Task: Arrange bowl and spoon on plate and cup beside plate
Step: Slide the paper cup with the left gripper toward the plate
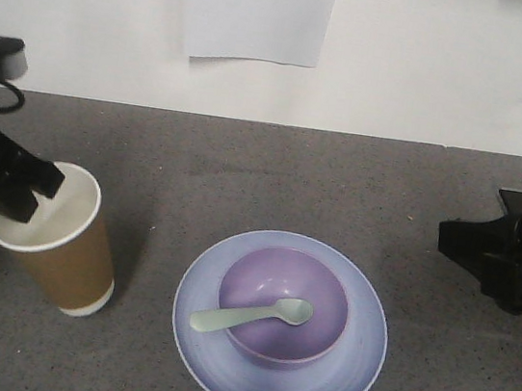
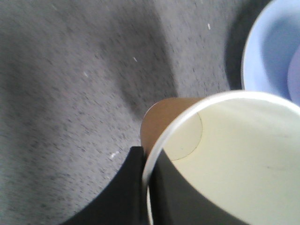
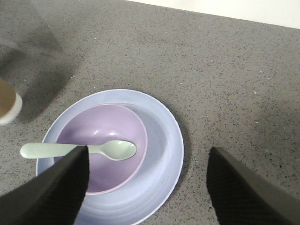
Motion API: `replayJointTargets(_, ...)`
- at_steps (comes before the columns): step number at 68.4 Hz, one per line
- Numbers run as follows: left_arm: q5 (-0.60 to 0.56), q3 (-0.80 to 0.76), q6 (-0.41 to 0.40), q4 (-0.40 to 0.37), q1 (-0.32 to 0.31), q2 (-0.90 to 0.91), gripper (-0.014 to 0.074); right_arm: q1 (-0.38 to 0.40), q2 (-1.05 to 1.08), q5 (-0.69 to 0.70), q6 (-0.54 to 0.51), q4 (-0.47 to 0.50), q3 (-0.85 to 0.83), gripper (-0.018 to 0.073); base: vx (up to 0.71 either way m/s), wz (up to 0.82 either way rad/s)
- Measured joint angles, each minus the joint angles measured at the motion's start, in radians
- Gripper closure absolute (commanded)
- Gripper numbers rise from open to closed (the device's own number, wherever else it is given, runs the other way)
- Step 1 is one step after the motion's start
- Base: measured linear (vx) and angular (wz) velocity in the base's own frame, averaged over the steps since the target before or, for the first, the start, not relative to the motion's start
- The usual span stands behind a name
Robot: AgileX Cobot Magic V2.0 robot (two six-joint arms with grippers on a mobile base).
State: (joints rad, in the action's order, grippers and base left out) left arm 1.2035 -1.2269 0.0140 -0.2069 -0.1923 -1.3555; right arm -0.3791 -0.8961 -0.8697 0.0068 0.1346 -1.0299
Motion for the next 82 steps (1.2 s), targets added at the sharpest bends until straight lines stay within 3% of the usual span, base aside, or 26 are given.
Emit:
replayJointTargets(20, -0.085, 0.110, 0.047, -0.103, -0.045, 0.000, 0.0596, 0.000, 0.000, 0.000, 0.000, 0.001, 0.000, 0.0042, 0.00, 0.00)
replayJointTargets(41, -0.090, 0.110, 0.053, -0.114, -0.077, -0.003, 0.0572, 0.000, 0.000, 0.000, 0.003, 0.001, 0.000, 0.0042, 0.00, 0.00)
replayJointTargets(53, -0.090, 0.110, 0.053, -0.114, -0.077, -0.003, 0.0457, 0.000, 0.000, 0.000, 0.004, 0.001, 0.000, 0.0042, 0.00, 0.00)
replayJointTargets(68, -0.090, 0.110, 0.055, -0.114, -0.077, -0.004, 0.0200, 0.000, 0.000, 0.000, 0.004, 0.001, 0.000, 0.0042, 0.00, 0.00)
replayJointTargets(82, -0.120, 0.110, 0.055, -0.114, -0.077, -0.003, 0.0043, 0.000, 0.000, 0.000, 0.004, 0.001, 0.000, 0.0042, 0.00, 0.00)
